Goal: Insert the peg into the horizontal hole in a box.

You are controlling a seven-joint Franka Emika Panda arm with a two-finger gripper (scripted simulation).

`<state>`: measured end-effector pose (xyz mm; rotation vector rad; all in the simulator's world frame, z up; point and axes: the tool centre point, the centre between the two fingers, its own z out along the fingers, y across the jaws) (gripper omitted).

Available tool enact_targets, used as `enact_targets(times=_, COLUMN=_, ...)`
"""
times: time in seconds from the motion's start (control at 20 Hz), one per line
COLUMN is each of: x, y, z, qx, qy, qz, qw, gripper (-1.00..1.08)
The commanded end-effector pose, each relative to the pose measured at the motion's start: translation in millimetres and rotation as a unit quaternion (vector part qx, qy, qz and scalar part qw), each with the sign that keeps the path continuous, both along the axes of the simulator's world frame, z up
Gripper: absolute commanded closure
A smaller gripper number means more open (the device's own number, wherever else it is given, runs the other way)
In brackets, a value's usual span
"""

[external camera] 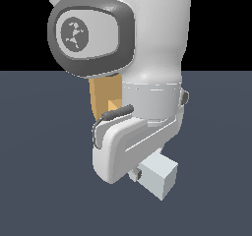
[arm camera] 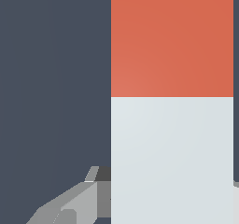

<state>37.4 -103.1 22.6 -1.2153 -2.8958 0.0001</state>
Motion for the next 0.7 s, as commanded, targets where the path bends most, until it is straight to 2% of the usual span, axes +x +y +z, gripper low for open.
enact_targets(times=0.0, x=-0.2, y=0.4, z=0.2, qx=0.0, qy=0.0, qz=-0.001, qw=1.0, gripper=1.08)
enact_targets(times=0.65, x=-12.3, y=29.8, z=11.3, qx=0.0, qy=0.0, qz=-0.06, qw=0.9982, gripper=1.08)
